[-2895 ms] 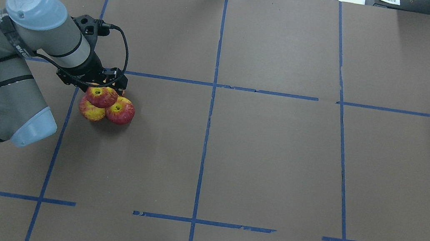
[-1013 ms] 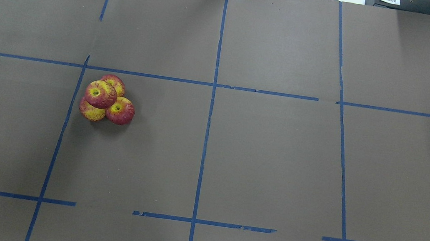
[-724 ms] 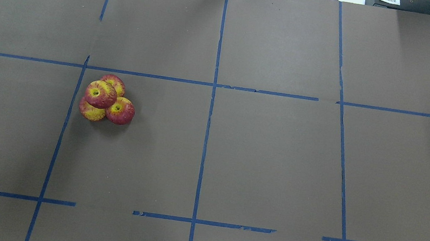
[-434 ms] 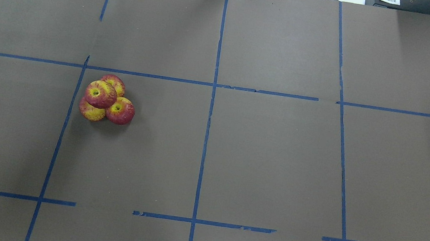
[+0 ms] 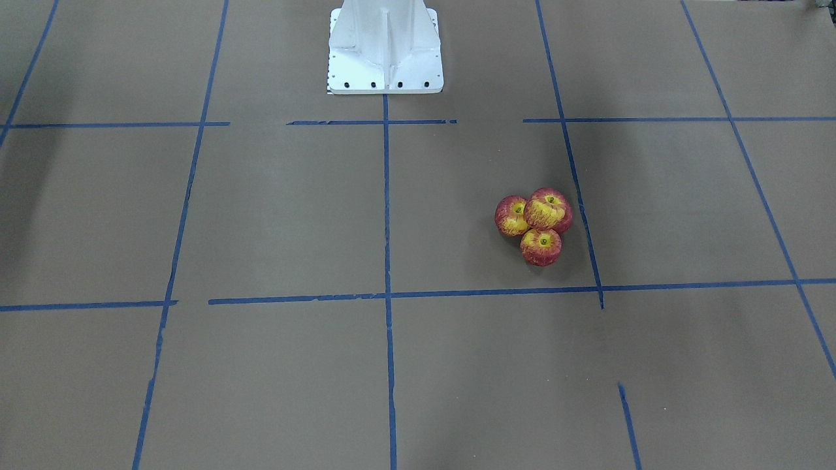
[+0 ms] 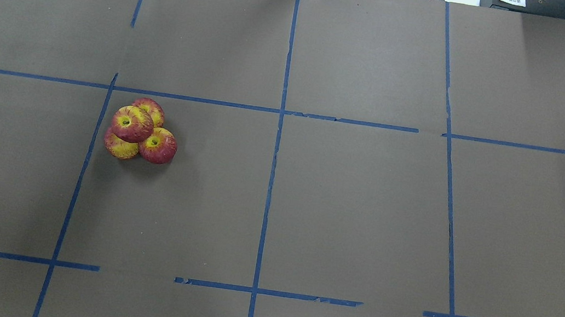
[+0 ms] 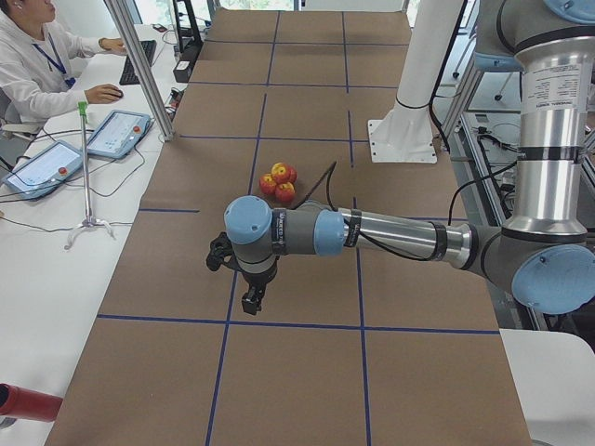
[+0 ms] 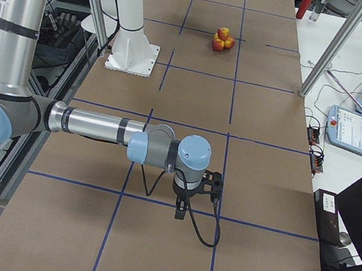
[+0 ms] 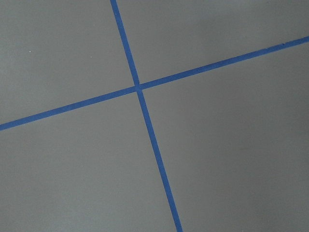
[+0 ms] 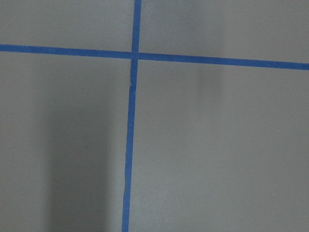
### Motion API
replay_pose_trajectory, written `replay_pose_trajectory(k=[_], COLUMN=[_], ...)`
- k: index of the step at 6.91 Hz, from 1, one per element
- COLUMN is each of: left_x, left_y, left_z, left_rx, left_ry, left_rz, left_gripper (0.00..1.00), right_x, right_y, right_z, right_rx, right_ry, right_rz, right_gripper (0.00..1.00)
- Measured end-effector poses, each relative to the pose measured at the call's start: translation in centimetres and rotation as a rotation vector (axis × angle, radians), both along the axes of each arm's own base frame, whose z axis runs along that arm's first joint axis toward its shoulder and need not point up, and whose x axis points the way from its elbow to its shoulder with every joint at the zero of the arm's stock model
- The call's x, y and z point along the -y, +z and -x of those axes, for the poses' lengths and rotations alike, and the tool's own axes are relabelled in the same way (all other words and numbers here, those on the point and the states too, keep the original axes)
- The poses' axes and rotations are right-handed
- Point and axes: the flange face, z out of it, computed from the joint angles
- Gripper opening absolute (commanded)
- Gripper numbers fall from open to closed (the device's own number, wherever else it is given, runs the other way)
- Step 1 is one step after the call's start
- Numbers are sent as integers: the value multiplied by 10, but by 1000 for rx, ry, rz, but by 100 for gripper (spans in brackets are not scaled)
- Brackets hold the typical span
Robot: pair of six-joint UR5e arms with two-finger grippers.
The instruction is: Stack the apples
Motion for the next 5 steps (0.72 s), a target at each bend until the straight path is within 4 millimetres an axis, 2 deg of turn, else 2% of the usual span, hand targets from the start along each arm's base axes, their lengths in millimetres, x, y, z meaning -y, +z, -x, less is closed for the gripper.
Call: replay_pose_trajectory(k=[3,5], left_x=[-1,1], left_y=[5,17], left_z=[1,0], left_rx=[-4,-4], left_ry=[-81,-120], left_rz=[92,117], left_gripper=[100,100], right_x=[0,0], right_y=[0,0], right_z=[0,0], right_rx=[0,1], right_ry=[0,0], right_rz=[0,0], right_gripper=[100,100])
